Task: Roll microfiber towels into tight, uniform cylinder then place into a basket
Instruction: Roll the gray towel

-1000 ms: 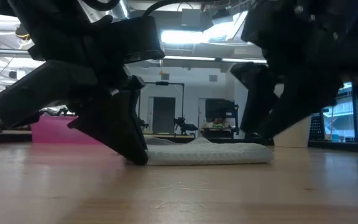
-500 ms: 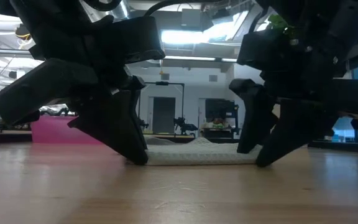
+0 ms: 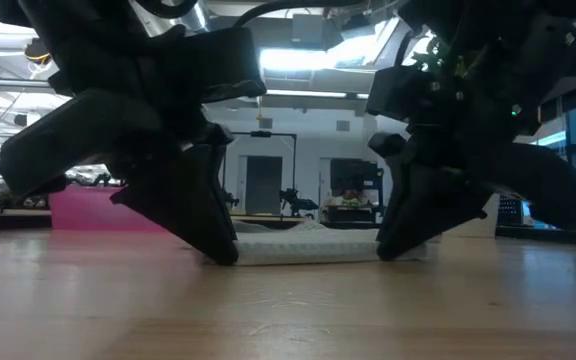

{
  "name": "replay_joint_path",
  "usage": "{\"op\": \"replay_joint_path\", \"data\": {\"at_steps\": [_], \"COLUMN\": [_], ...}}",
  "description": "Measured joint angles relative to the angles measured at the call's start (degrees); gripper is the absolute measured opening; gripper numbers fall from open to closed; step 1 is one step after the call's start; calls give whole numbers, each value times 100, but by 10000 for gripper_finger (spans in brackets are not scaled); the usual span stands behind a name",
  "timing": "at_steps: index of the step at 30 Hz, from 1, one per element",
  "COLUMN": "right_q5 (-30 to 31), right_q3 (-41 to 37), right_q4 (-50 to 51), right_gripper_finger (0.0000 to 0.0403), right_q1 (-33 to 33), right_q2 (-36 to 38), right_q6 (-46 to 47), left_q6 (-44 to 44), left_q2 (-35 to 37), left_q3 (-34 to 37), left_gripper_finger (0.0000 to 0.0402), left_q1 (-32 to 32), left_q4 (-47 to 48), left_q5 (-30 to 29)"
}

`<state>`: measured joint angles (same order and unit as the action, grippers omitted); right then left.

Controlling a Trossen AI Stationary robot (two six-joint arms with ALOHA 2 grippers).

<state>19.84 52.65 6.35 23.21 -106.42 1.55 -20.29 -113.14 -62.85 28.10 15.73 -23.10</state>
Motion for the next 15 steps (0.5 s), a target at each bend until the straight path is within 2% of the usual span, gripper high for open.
{"op": "replay_joint_path", "data": {"at_steps": [5,11,15], "right_q5": [-199,-1491,-2247], "right_q3": [41,484,801], "right_q4": [-4,567,618], "right_gripper_finger": [9,6,4], "right_q1": [-3,10,-10], "right_q2": [12,1,1], "right_q6": [101,112,-164], "left_q6": [-88,-220,-223], "left_q2": [20,272,551], "left_q3": [0,8,33], "left_gripper_finger": [0,0,0], "left_q1": [-2,-4,-9], "left_q4": [10,175,240], "left_q5": [141,691,1343]}}
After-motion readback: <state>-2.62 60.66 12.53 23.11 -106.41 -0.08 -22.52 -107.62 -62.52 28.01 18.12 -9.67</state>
